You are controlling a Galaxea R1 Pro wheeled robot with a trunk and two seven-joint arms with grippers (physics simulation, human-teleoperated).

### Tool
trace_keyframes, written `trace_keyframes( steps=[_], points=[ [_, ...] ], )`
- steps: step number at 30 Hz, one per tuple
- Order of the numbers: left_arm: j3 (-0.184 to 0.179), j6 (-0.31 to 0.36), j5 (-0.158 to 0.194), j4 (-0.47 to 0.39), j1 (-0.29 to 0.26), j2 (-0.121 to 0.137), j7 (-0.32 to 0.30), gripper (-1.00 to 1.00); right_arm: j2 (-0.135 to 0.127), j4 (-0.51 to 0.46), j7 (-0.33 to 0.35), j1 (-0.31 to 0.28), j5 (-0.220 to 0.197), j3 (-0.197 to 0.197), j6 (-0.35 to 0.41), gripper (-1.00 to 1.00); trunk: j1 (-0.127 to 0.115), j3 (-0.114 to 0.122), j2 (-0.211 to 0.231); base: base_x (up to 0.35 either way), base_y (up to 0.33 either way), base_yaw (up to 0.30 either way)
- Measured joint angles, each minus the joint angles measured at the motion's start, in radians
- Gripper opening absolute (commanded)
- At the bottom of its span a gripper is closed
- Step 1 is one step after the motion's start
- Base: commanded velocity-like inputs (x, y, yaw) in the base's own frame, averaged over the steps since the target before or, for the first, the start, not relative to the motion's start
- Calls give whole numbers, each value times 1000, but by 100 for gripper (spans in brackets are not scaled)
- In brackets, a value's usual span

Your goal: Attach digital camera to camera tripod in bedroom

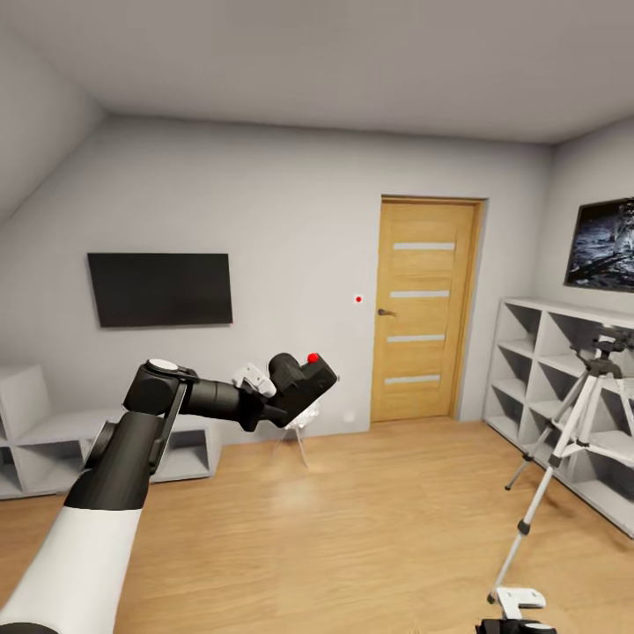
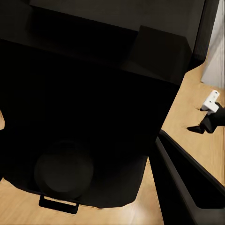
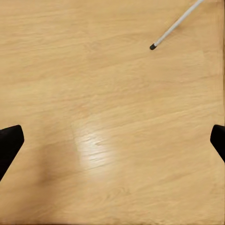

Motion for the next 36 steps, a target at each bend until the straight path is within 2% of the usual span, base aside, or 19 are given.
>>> trace_keyframes(
  steps=[7, 15, 27, 36],
  points=[
    [0, 0, 0, 0, 0, -1, -3, -100, 3, 1, 0, 12, -31, -1, 1, 100, 0, 0, 0, 0, 0, -284],
    [-1, 1, 0, 0, 0, -1, -3, -100, 39, 1, 0, 35, -37, -1, 0, 100, 0, 0, 0, 0, -41, -289],
    [-1, 1, 0, 0, 0, -1, -3, -100, 60, 1, 0, 48, -38, -1, -1, 100, 0, 0, 0, 0, -173, -292],
    [-1, 1, 0, 0, 0, 0, -2, -100, 62, 1, 0, 49, -38, -1, 0, 100, 0, 0, 0, 0, -234, -292]
  ],
)
